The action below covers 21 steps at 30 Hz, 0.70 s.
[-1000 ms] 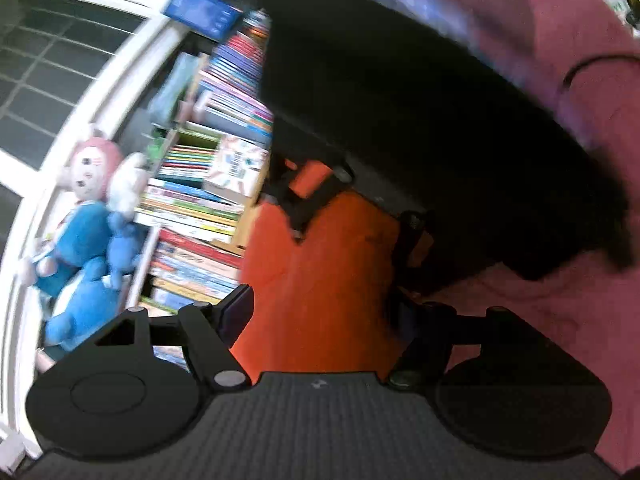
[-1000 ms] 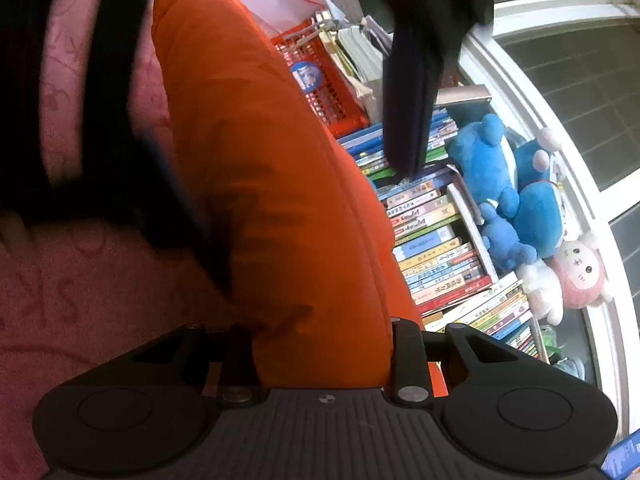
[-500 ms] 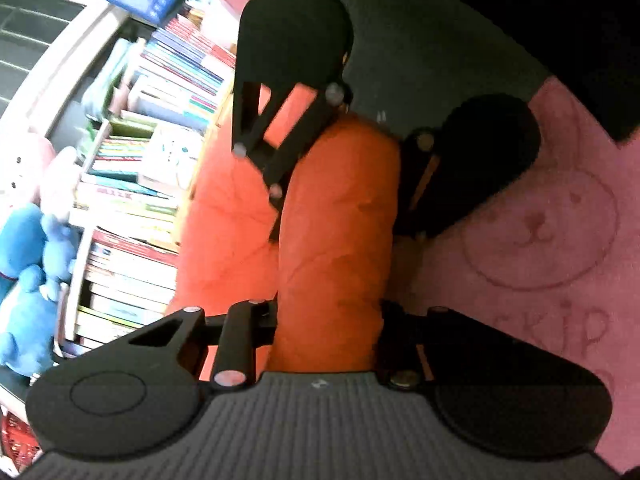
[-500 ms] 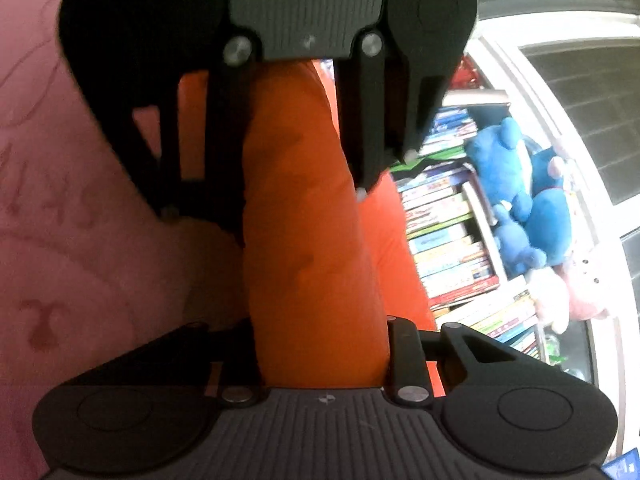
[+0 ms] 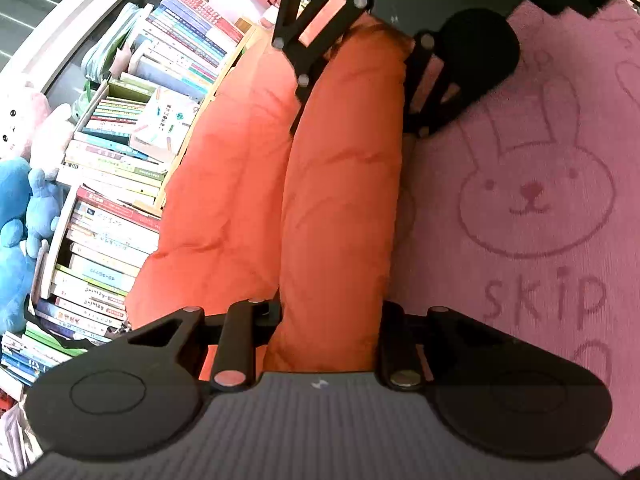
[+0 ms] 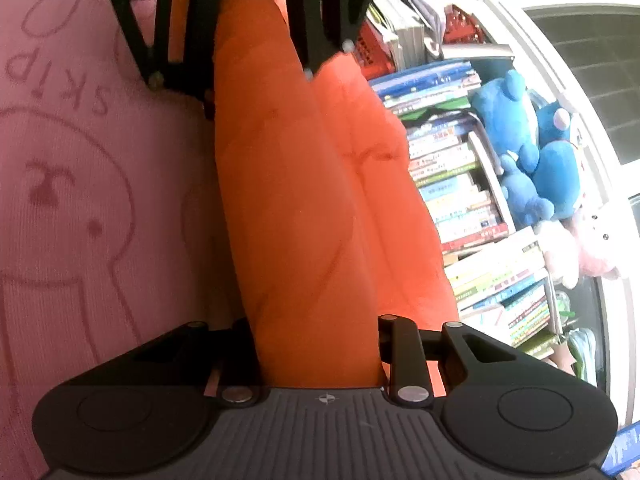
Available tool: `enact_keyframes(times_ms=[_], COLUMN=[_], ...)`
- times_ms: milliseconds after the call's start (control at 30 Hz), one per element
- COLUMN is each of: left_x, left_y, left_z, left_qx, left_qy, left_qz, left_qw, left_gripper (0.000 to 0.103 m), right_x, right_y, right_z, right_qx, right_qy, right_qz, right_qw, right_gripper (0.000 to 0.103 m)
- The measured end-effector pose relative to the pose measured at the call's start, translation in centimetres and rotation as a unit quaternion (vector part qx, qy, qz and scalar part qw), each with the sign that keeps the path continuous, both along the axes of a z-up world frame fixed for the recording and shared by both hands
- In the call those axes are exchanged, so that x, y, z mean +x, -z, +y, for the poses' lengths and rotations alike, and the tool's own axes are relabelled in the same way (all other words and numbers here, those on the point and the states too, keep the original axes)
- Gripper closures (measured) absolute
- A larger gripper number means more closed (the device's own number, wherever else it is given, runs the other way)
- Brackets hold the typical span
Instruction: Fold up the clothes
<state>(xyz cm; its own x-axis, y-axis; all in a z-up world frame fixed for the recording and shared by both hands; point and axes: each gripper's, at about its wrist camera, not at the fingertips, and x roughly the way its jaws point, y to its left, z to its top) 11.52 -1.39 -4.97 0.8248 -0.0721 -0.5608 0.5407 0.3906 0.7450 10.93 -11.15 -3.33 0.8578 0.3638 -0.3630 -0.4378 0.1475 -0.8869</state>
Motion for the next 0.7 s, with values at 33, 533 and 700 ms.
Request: enact_keyframes(times_ms=[33, 533, 700], left_x=[0.0, -2.4, -1.7], left_y=[0.0, -0.7, -2.9], left_z=[0.2, 0.2, 1.3], left_qx=[-0.001, -0.010, -0.058], left_qy=[-0.001, -0.031, -0.064], left_qz=[0.000, 0.005, 0.046], left_qw=[1.0000, 0.9995, 0.9952], left_gripper=[0.081, 0.081, 0.081], right_x=[0.0, 1.6, 1.3], right_y=[0.0, -0.8, -2.3], right_z=[-0.2, -6.0, -6.3], right_qx=[-0.002, -0.020, 0.008], right_qy=[0.003, 0.104, 0.115], right_qz=[0.000, -0.002, 0.046], right_qw=[1.000, 0.994, 0.992], right_gripper=[0.074, 0.074, 0.076])
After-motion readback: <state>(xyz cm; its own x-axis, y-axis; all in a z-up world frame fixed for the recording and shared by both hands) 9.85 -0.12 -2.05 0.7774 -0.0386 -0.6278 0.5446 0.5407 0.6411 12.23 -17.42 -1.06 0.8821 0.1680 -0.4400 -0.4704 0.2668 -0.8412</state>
